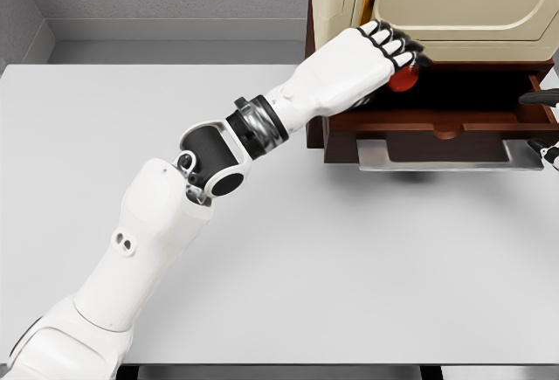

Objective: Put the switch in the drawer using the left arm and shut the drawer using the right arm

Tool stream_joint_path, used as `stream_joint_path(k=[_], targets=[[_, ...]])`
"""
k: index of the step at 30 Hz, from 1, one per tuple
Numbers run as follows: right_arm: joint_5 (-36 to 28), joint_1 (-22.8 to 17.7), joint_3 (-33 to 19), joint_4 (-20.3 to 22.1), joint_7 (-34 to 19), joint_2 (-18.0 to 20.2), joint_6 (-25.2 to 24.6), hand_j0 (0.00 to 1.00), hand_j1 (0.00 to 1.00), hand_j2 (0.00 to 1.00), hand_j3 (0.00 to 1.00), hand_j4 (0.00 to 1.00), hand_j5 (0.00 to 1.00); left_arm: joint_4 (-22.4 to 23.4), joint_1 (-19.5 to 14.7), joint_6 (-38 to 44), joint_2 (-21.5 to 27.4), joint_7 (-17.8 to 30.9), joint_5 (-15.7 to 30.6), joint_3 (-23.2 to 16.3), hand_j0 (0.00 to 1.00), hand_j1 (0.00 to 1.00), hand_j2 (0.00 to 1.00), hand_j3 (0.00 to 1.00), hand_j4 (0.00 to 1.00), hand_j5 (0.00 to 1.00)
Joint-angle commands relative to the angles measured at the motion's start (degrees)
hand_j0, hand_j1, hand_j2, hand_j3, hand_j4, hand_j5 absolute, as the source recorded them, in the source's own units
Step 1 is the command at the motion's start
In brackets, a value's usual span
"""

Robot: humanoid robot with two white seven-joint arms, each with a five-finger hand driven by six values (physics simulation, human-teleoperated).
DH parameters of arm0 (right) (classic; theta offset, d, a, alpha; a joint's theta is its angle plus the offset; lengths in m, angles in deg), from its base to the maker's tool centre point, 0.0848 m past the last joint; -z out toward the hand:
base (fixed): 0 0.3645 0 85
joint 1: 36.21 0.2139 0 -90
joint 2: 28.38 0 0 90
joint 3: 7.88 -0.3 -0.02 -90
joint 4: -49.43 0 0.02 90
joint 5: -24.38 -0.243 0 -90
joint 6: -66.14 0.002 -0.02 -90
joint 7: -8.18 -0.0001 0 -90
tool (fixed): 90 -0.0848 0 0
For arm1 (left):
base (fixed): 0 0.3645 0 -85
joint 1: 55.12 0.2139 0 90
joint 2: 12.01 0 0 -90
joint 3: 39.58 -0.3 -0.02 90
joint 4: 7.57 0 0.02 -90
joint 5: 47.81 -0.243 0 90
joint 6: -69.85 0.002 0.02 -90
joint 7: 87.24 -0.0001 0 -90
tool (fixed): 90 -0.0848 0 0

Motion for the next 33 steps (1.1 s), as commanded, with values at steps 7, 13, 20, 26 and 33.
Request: stream_joint_path(k=[7, 13, 20, 26, 33], targets=[[-0.3, 0.0, 0.0, 0.0, 0.0, 0.1, 0.0, 0.73, 0.73, 0.73, 0.73, 0.73, 0.73, -0.5, 0.1, -0.1, 0.0, 0.0, -0.1, 0.3, 1.0, 1.0, 1.0, 1.0, 1.0, 1.0], [-0.3, 0.0, 0.0, -0.1, -0.1, 0.1, 0.0, 0.73, 0.73, 0.73, 0.73, 0.73, 0.73, -13.5, 3.4, -0.7, 0.0, 0.0, 3.9, 1.8, 1.0, 1.0, 1.0, 1.0, 1.0, 1.0], [0.5, 0.4, 0.1, -1.3, -0.1, -0.4, 0.0, 0.72, 0.72, 0.72, 0.72, 0.72, 0.72, -14.2, 7.6, -10.6, 6.5, -0.1, 19.4, 14.6, 1.0, 1.0, 1.0, 1.0, 1.0, 1.0], [1.8, 0.9, 0.0, -2.3, -0.2, -1.5, 0.0, 0.72, 0.72, 0.72, 0.72, 0.72, 0.72, -14.2, 19.8, -14.4, 16.3, -0.1, 36.9, 34.7, 1.0, 1.0, 1.0, 1.0, 1.0, 1.0], [2.5, 1.8, 0.3, -2.3, -0.2, -2.4, 0.0, 0.71, 0.71, 0.71, 0.71, 0.71, 0.71, -10.5, 34.7, -14.4, 23.2, 0.5, 41.2, 41.0, 1.0, 1.0, 1.0, 1.0, 1.0, 1.0]])
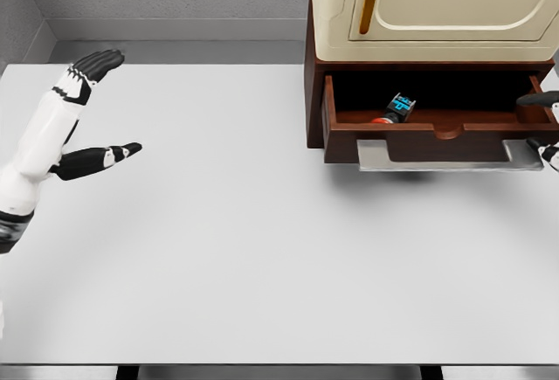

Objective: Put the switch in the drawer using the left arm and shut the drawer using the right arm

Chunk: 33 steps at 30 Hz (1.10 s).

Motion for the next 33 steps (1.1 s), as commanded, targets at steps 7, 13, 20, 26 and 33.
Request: stream_joint_path(k=[7, 13, 20, 26, 33], targets=[[0.5, 1.2, 0.4, -1.1, 0.0, -0.9, 0.0, 0.7, 0.7, 0.7, 0.7, 0.7, 0.7, 18.2, 0.2, 0.0, 5.8, 10.8, 1.5, 6.3, 1.0, 1.0, 1.0, 1.0, 1.0, 1.0], [1.1, 3.0, 1.8, -3.0, 0.0, -1.0, 0.0, 0.7, 0.7, 0.7, 0.7, 0.7, 0.7, 16.7, 1.5, 0.0, 5.3, 10.8, 2.0, 7.2, 1.0, 1.0, 1.0, 1.0, 1.0, 1.0], [1.0, 3.3, 1.8, -3.5, 0.0, -0.9, 0.0, 0.7, 0.7, 0.7, 0.7, 0.7, 0.7, 16.5, 1.6, 0.0, 5.1, 10.8, 2.0, 7.2, 1.0, 1.0, 1.0, 1.0, 1.0, 1.0], [1.0, 3.3, 1.7, -3.4, 0.0, -0.9, 0.0, 0.68, 0.68, 0.68, 0.68, 0.68, 0.68, 16.0, 1.6, 0.0, 5.1, 10.8, 2.0, 7.2, 1.0, 1.0, 1.0, 1.0, 1.0, 1.0], [1.2, 4.7, 2.6, -3.5, -0.9, -1.1, 0.0, 0.68, 0.68, 0.68, 0.68, 0.68, 0.68, 15.7, 1.6, 0.0, 4.3, 10.8, 2.0, 7.1, 1.0, 1.0, 1.0, 1.0, 1.0, 1.0]])
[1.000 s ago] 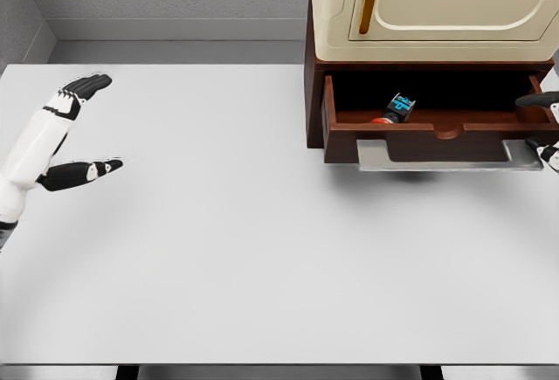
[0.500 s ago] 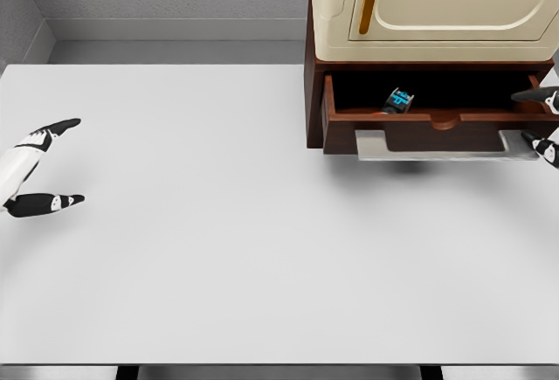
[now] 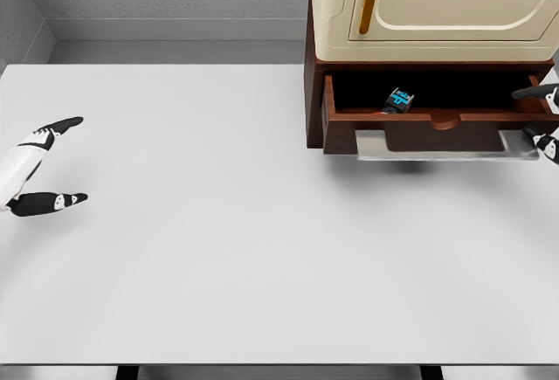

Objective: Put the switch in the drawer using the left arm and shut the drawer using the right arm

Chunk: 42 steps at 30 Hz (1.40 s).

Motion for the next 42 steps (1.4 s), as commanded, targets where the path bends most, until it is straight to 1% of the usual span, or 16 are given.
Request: stream_joint_path(k=[1, 2, 11, 13, 14, 16, 17, 19, 21, 22, 26, 29, 30, 32, 42], targets=[[-0.3, 0.1, 0.9, -0.5, -1.6, -1.2, 0.0, 0.68, 0.68, 0.68, 0.68, 0.68, 0.68, -0.1, 0.0, 0.1, -0.1, 0.0, 0.5, 0.0, 1.0, 1.0, 1.0, 1.0, 1.0, 1.0], [-0.3, 0.4, 0.9, -1.1, -1.8, -1.8, 0.0, 0.68, 0.68, 0.68, 0.68, 0.68, 0.68, -0.1, 0.0, 0.1, -0.1, 0.0, 0.5, 0.1, 1.0, 1.0, 1.0, 1.0, 1.0, 1.0], [-0.5, 0.9, 1.0, -1.3, -1.8, -1.8, 0.0, 0.68, 0.68, 0.68, 0.68, 0.68, 0.68, 0.0, 0.0, 0.1, -0.1, 0.0, 0.4, 0.0, 1.0, 1.0, 1.0, 1.0, 1.0, 1.0], [-0.9, 0.7, 0.8, -0.9, -1.6, -1.5, 0.0, 0.6, 0.6, 0.6, 0.6, 0.6, 0.6, 0.0, 0.0, 0.1, -0.2, 0.0, 0.4, 0.0, 1.0, 1.0, 1.0, 1.0, 1.0, 1.0], [-1.1, 0.5, 0.7, -0.8, -1.6, -1.3, 0.0, 0.53, 0.53, 0.53, 0.53, 0.53, 0.53, 0.0, 0.0, 0.1, -0.2, 0.0, 0.5, 0.0, 1.0, 1.0, 1.0, 1.0, 1.0, 1.0], [-1.5, 0.2, 0.4, -0.6, -1.6, -1.0, 0.0, 0.46, 0.46, 0.46, 0.46, 0.46, 0.46, -0.1, 0.0, 0.1, -0.2, 0.0, 0.5, 0.0, 1.0, 1.0, 1.0, 1.0, 1.0, 1.0], [-1.5, 0.0, 0.3, -0.5, -1.6, -0.9, 0.0, 0.46, 0.46, 0.46, 0.46, 0.46, 0.46, -0.1, 0.0, 0.1, -0.3, 0.0, 0.5, 0.0, 1.0, 1.0, 1.0, 1.0, 1.0, 1.0], [-1.9, -0.8, -1.4, -0.3, -1.6, -0.8, 0.0, 0.46, 0.46, 0.46, 0.46, 0.46, 0.46, -0.1, 0.0, 0.1, -0.3, 0.0, 0.5, 0.0, 1.0, 1.0, 1.0, 1.0, 1.0, 1.0], [-1.9, -1.2, -2.2, 1.0, -1.6, -0.8, 0.0, 0.46, 0.46, 0.46, 0.46, 0.46, 0.46, 0.0, 0.0, 0.1, -0.3, 0.0, 0.4, 0.0, 1.0, 1.0, 1.0, 1.0, 1.0, 1.0], [-2.2, -2.1, -2.8, 1.9, -1.6, -0.8, 0.0, 0.46, 0.46, 0.46, 0.46, 0.46, 0.46, 0.0, 0.0, 0.1, -0.2, 0.0, 0.3, 0.0, 1.0, 1.0, 1.0, 1.0, 1.0, 1.0], [-2.4, -3.0, -3.9, 3.2, -1.5, -0.8, 0.0, 0.46, 0.46, 0.46, 0.46, 0.46, 0.46, 0.0, 0.0, 0.1, -0.2, 0.0, 0.2, 0.0, 1.0, 1.0, 1.0, 1.0, 1.0, 1.0], [-2.8, -5.8, -5.0, 4.9, -1.5, -0.8, 0.0, 0.45, 0.45, 0.45, 0.45, 0.45, 0.45, 0.0, 0.0, 0.1, -0.2, 0.0, 0.2, 0.0, 1.0, 1.0, 1.0, 1.0, 1.0, 1.0], [-2.7, -6.2, -5.0, 4.9, -1.5, -0.7, 0.0, 0.39, 0.39, 0.39, 0.39, 0.39, 0.39, 0.0, 0.0, 0.1, -0.2, 0.0, 0.2, 0.0, 1.0, 1.0, 1.0, 1.0, 1.0, 1.0], [-2.7, -6.5, -5.0, 4.9, -1.6, -0.1, 0.0, 0.37, 0.37, 0.37, 0.37, 0.37, 0.37, 0.0, 0.0, 0.1, -0.2, 0.0, 0.1, 0.0, 1.0, 1.0, 1.0, 1.0, 1.0, 1.0], [-2.6, -8.4, -5.0, 5.0, -1.7, -0.1, 0.0, 0.37, 0.37, 0.37, 0.37, 0.37, 0.37, 0.0, 0.0, 0.1, -0.3, 0.0, 0.0, 0.0, 1.0, 1.0, 1.0, 1.0, 1.0, 1.0]])
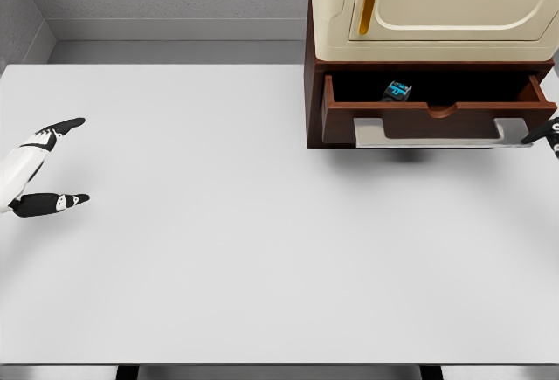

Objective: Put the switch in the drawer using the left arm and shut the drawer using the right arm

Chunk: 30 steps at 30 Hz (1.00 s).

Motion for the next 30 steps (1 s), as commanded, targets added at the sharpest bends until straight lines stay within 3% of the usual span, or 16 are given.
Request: stream_joint_path(k=[1, 13, 19, 30], targets=[[-0.3, -0.1, 0.0, 0.1, 0.0, 0.0, 0.0, 0.37, 0.37, 0.37, 0.37, 0.37, 0.37, 0.0, 0.0, 0.1, 0.0, 0.0, 0.4, 0.0, 1.0, 1.0, 1.0, 1.0, 1.0, 1.0], [0.3, -2.0, 0.3, 1.1, -0.1, -1.2, 0.0, 0.37, 0.37, 0.37, 0.37, 0.37, 0.37, 0.1, 0.0, 0.1, 0.1, 0.0, 0.4, 0.0, 1.0, 1.0, 1.0, 1.0, 1.0, 1.0], [1.6, 1.0, 2.7, 0.8, -2.7, -4.6, 0.0, 0.35, 0.35, 0.35, 0.35, 0.35, 0.35, 0.0, 0.0, 0.1, 0.0, 0.0, 0.4, 0.0, 1.0, 1.0, 1.0, 1.0, 1.0, 1.0], [2.4, 3.9, 4.5, -0.4, -2.7, -4.7, 0.0, 0.35, 0.35, 0.35, 0.35, 0.35, 0.35, 0.1, 0.0, 0.1, 0.0, 0.0, 0.4, -0.1, 1.0, 1.0, 1.0, 1.0, 1.0, 1.0]])
